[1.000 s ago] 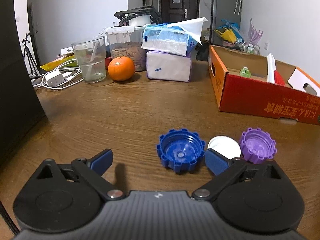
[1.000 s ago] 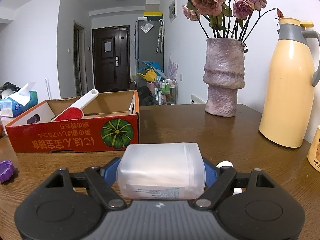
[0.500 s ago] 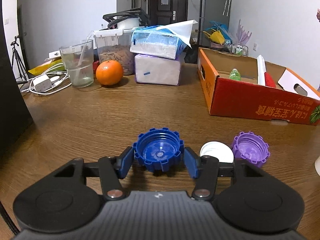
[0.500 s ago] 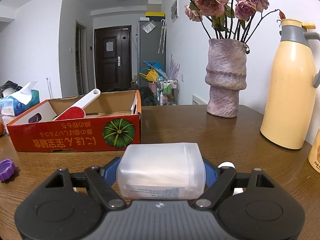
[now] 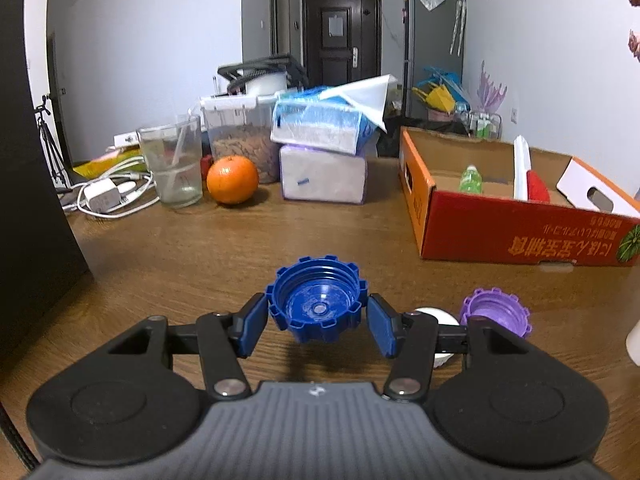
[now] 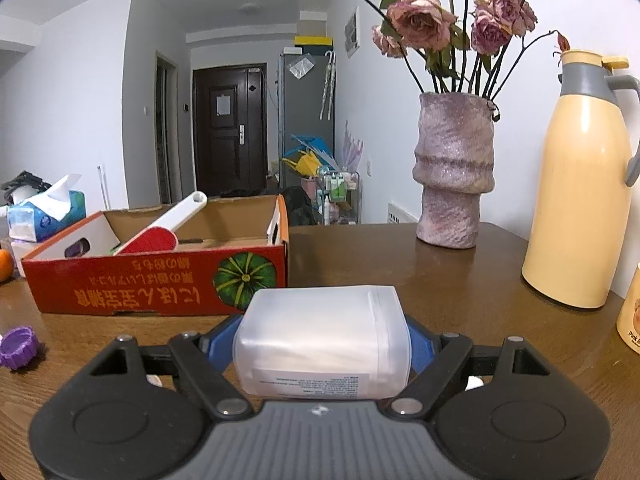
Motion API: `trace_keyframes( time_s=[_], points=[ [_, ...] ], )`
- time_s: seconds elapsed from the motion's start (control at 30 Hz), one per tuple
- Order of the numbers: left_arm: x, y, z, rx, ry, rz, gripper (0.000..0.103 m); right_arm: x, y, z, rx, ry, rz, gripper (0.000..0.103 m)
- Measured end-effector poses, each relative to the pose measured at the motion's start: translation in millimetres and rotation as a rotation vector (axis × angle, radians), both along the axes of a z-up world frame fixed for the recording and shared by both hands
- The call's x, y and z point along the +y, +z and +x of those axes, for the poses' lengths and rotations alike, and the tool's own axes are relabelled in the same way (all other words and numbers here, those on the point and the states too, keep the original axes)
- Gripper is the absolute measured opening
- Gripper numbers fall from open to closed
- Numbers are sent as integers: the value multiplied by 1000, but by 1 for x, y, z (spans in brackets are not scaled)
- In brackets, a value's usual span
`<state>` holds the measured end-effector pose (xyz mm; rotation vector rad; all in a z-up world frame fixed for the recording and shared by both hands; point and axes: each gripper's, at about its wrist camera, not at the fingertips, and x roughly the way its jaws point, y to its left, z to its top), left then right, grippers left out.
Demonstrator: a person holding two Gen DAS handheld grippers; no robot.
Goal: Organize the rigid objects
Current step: 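Carry the blue cap and white container over the cardboard box with both grippers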
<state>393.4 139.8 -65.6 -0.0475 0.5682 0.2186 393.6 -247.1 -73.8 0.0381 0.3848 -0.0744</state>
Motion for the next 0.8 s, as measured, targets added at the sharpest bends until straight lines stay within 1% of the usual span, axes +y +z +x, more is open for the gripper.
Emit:
trace_keyframes(
  time_s=[0.27, 0.8],
  points=[
    [-9, 11, -6, -41, -15, -26, 56, 11, 10, -4, -34, 28, 26, 82],
    [-55, 25, -11, -92, -79, -66, 56, 48, 26, -3, -88, 116, 67, 82]
  ],
)
